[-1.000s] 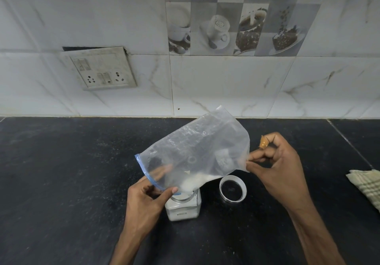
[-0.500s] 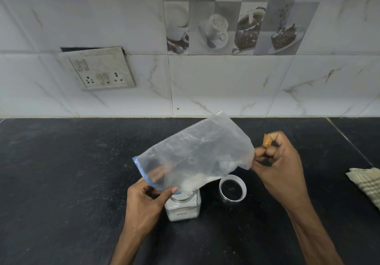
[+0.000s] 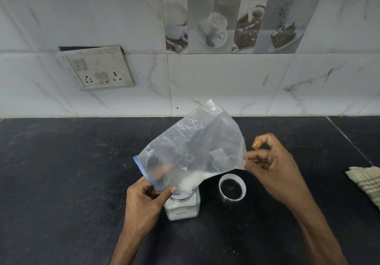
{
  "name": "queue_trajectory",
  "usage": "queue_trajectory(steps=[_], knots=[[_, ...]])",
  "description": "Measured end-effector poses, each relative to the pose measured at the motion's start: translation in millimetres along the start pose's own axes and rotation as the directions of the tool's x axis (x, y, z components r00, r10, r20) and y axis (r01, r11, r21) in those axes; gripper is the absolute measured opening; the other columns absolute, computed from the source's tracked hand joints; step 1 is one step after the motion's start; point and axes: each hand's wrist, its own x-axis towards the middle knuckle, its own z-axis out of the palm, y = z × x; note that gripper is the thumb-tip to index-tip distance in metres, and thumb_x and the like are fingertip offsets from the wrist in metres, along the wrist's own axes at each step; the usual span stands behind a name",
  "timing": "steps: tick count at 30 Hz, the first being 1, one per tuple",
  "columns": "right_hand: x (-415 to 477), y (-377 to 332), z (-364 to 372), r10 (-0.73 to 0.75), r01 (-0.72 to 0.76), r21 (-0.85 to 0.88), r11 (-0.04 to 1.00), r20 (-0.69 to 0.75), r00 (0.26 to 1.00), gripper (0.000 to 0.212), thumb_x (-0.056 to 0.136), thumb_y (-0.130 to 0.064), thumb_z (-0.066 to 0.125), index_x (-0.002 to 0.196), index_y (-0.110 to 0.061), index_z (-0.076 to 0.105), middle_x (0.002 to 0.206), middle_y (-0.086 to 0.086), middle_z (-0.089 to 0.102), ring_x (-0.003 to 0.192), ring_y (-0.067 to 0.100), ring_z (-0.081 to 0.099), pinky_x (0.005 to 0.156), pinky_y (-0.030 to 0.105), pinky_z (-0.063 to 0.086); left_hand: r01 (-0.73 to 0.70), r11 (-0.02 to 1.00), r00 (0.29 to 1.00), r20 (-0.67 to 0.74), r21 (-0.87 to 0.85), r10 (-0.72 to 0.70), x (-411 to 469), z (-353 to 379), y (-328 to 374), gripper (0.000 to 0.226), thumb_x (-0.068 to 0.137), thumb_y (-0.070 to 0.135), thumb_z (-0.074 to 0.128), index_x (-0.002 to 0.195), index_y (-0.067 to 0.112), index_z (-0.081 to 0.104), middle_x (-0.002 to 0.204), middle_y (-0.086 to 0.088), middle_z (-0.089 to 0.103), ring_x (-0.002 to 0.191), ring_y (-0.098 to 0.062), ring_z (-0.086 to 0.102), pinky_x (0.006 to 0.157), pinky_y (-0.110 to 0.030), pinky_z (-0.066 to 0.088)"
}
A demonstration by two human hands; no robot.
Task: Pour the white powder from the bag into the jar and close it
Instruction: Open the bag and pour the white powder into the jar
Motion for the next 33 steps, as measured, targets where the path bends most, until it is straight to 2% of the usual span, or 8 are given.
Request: queue_trajectory(steps=[2,4,9,18,22,24,28,33], knots=[[0.2,0.6,-1.2,0.008,-0.008,-0.014,1.0,-0.001,1.0,0.035,0.084,0.009,0.066,0.094,-0.016,0.043,0.08,-0.007,0.078,0.073,0.019,0.073,0.069,0.023,0.057,-0.002,1.0,1.0,-0.007,0.004,0.002,-0.2,0.5,1.5,0.052,0.067,0.002,0.086,0.11,0.027,0.073,0.094,0.009,0.079,0.072,-0.003,0.073,0.067,-0.016,0.058],[1.1,1.6,-1.4,0.017,-0.017,-0.014,1.0,0.0,1.0,0.038,0.082,0.01,0.068,0.094,-0.015,0.042,0.078,-0.003,0.078,0.07,0.016,0.073,0.067,0.021,0.055,0.0,1.0,1.0,-0.011,0.004,0.0,-0.3,0.9,2.8,0.051,0.067,0.0,0.086,0.107,0.029,0.073,0.09,0.006,0.079,0.067,0.0,0.071,0.063,-0.012,0.055],[5.0,5.7,-3.4,0.035,-0.037,-0.023,0.999,-0.056,0.998,0.05,0.071,0.004,0.082,0.089,-0.02,0.041,0.073,0.004,0.076,0.066,0.02,0.072,0.07,0.031,0.056,0.005,1.0,1.0,-0.005,0.019,-0.005,-0.3,-0.1,0.9,0.048,0.066,0.001,0.086,0.108,0.02,0.074,0.084,0.012,0.078,0.06,0.0,0.068,0.06,-0.011,0.054],[4.0,4.3,-4.5,0.0,0.001,-0.011,1.0,0.076,0.997,0.032,0.086,0.015,0.059,0.092,-0.013,0.043,0.078,0.004,0.077,0.077,0.036,0.071,0.072,0.052,0.051,-0.025,1.0,1.0,0.0,0.006,0.025,0.3,0.4,-2.1,0.05,0.066,-0.001,0.086,0.111,0.019,0.074,0.094,0.01,0.078,0.062,-0.007,0.069,0.06,-0.011,0.054],[4.3,4.6,-3.5,-0.015,0.018,-0.021,1.0,0.137,0.99,0.019,0.096,0.0,0.055,0.097,-0.018,0.048,0.085,0.003,0.077,0.084,0.019,0.073,0.081,0.042,0.055,-0.026,1.0,1.0,-0.006,0.006,0.026,0.5,0.5,-3.1,0.047,0.066,-0.001,0.086,0.108,0.018,0.075,0.095,0.008,0.078,0.061,-0.008,0.069,0.06,-0.011,0.054],[2.9,4.8,-2.1,-0.015,0.017,-0.011,1.0,0.132,0.991,0.005,0.1,-0.023,0.052,0.1,-0.022,0.047,0.085,0.003,0.075,0.081,0.015,0.071,0.083,0.045,0.058,-0.025,1.0,1.0,-0.005,0.0,0.025,0.8,0.4,-2.4,0.049,0.066,0.0,0.086,0.108,0.022,0.075,0.093,0.008,0.078,0.062,-0.006,0.069,0.061,-0.011,0.054],[0.0,0.7,3.9,0.032,-0.039,0.072,0.997,0.101,0.994,0.046,0.072,-0.05,0.066,0.104,-0.028,0.041,0.094,0.001,0.074,0.079,0.009,0.071,0.072,0.03,0.059,-0.028,0.999,1.0,-0.009,0.015,0.028,0.7,-0.4,-1.1,0.049,0.066,0.0,0.086,0.107,0.024,0.074,0.089,0.009,0.079,0.06,0.0,0.068,0.061,-0.01,0.053],[1.3,4.6,4.9,-0.005,0.004,-0.028,1.0,-0.015,1.0,0.065,0.066,-0.014,0.09,0.105,-0.029,0.04,0.086,-0.005,0.073,0.077,0.006,0.072,0.071,0.019,0.057,-0.019,1.0,1.0,-0.008,0.004,0.019,0.6,-0.8,-2.0,0.052,0.067,0.001,0.086,0.11,0.026,0.073,0.095,0.011,0.078,0.066,-0.006,0.071,0.066,-0.016,0.058]])
